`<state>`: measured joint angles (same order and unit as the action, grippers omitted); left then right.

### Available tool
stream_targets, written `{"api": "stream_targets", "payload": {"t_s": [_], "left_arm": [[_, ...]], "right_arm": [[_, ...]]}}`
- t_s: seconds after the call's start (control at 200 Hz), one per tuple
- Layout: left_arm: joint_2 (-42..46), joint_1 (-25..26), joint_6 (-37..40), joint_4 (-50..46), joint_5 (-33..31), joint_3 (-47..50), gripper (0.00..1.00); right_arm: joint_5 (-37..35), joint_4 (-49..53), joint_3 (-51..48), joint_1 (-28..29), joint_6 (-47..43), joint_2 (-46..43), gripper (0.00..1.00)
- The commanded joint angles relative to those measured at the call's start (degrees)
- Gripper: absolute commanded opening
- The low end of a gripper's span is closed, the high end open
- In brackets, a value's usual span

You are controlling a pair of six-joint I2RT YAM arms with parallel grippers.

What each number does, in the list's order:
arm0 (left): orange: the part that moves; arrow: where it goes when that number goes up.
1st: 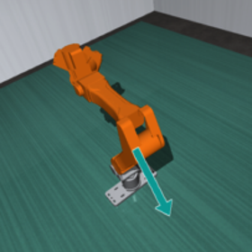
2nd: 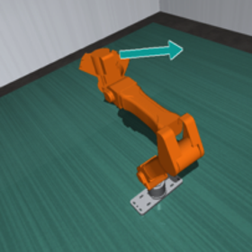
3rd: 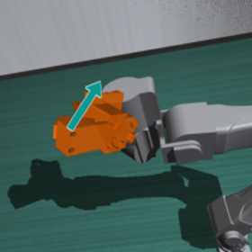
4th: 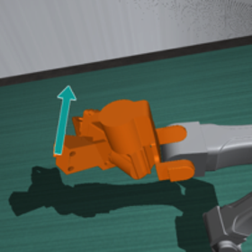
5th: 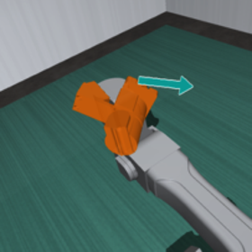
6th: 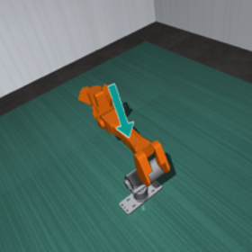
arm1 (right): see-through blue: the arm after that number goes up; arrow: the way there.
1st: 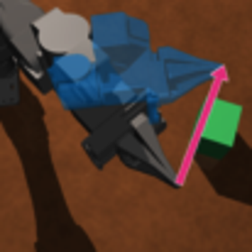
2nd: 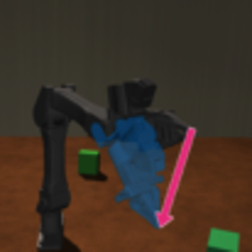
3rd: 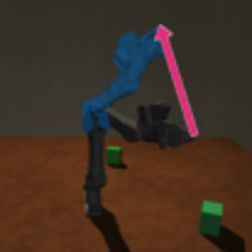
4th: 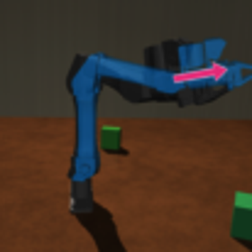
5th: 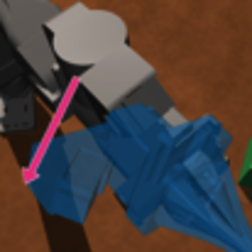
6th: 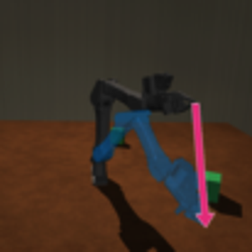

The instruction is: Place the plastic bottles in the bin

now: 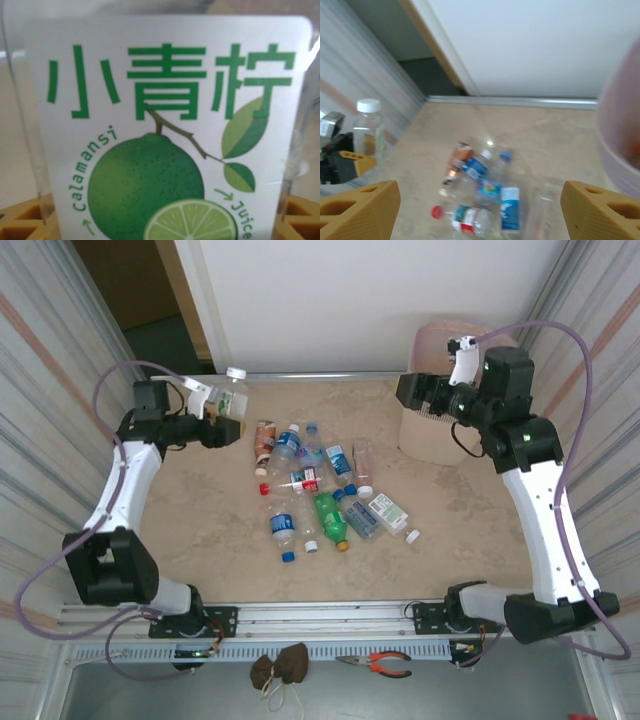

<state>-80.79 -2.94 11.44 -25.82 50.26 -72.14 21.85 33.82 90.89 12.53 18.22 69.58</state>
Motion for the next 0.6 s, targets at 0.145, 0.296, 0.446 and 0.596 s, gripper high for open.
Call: {"api": "stream_targets", "payload": {"t_s": [0.145, 0.296, 0.446, 0.596], "left_arm": [[10.9, 4.48, -19.16, 28.65, 16.91, 6.53, 0.41], [13.69, 11.96, -19.23, 30.09, 16.46, 4.61, 0.41], [16.02, 19.6, -19.38, 32.74, 14.24, 3.61, 0.41], [17.9, 26.82, -20.64, 38.36, 11.33, 3.39, 0.42]], "right_arm": [[15.69, -25.8, -7.23, 3.32, 8.1, -5.46, 0.84], [20.55, -34.0, -8.8, 7.99, 7.71, -6.1, 0.86], [23.91, -36.02, -8.38, 13.63, 3.94, -6.4, 0.88], [24.19, -35.66, -8.41, 19.25, -0.43, -7.7, 0.92]]}}
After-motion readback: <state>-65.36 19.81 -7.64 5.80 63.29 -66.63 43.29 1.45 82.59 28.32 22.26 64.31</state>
